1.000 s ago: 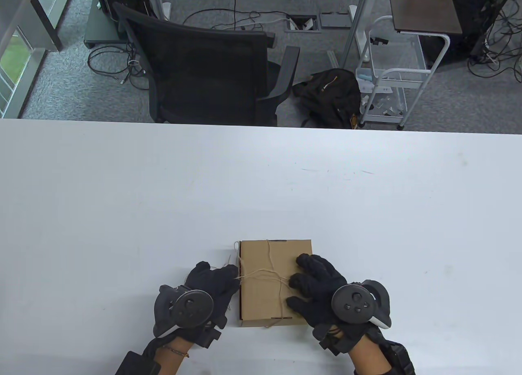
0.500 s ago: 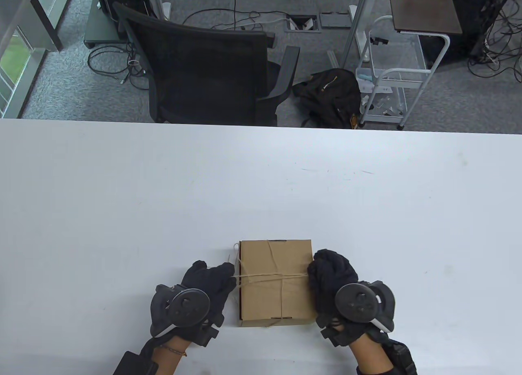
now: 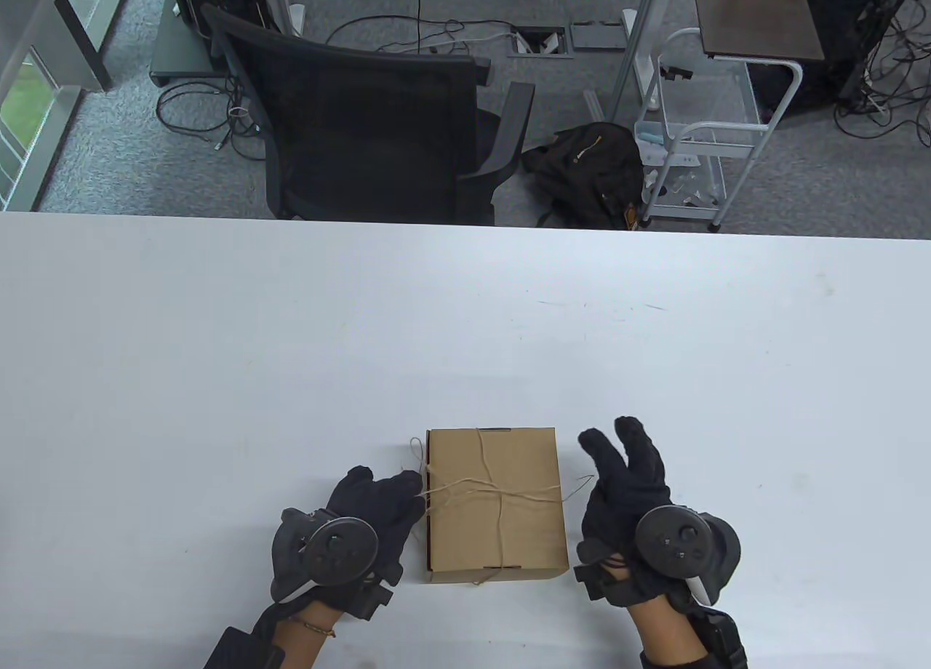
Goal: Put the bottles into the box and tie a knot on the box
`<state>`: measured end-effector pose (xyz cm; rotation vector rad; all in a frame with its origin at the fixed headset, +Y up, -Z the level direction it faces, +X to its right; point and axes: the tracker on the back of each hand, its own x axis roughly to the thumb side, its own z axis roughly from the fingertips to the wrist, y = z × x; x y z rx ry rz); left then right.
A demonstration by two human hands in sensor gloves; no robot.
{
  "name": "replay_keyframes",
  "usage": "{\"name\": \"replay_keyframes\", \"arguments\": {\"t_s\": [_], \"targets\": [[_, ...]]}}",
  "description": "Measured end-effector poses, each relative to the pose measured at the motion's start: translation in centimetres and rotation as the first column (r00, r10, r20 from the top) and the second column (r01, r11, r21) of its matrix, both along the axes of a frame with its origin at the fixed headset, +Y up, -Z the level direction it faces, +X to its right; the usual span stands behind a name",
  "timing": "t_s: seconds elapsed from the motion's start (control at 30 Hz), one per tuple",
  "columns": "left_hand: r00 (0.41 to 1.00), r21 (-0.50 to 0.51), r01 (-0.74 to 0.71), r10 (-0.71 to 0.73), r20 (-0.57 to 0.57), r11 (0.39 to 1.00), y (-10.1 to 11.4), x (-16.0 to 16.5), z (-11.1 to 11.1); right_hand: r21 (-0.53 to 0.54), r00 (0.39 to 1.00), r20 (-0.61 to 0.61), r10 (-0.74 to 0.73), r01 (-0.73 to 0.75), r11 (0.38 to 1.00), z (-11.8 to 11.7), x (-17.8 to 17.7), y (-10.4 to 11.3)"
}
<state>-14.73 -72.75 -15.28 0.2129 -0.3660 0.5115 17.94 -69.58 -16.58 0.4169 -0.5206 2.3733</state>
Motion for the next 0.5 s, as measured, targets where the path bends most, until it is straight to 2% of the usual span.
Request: {"name": "replay_keyframes", "arguments": {"t_s": [0.07,0.17,0.23,0.3,0.4,0.5], "targets": [[1.0,-0.002,0.0,0.0,0.003,1.0,0.0,0.1,0.0,0.061,0.993,-0.112,0.04,-0.034,0.998,0.6,-1.4,0.3],[1.0,-0.002,0.005,-0.005,0.007,1.0,0.0,0.2,0.0,0.003,0.961,-0.243,0.133,-0.137,0.991,0.9,-3.4,-0.2],[1.0,-0.001,0.004,-0.004,0.012,1.0,0.0,0.2,0.1,-0.055,0.947,-0.267,0.181,-0.202,0.978,0.9,-4.2,-1.0],[1.0,0.0,0.011,-0.011,0.018,1.0,0.0,0.3,0.1,-0.07,0.891,-0.355,0.283,-0.327,0.942,0.7,-5.1,-1.7],[1.0,0.001,0.013,-0.013,0.019,1.0,0.0,0.3,0.1,-0.103,0.909,-0.344,0.237,-0.287,0.952,0.8,-5.4,-2.0],[1.0,-0.001,0.015,-0.015,0.022,1.0,-0.1,0.4,0.1,-0.083,0.896,-0.35,0.273,-0.32,0.944,0.9,-5.7,-2.2]]}}
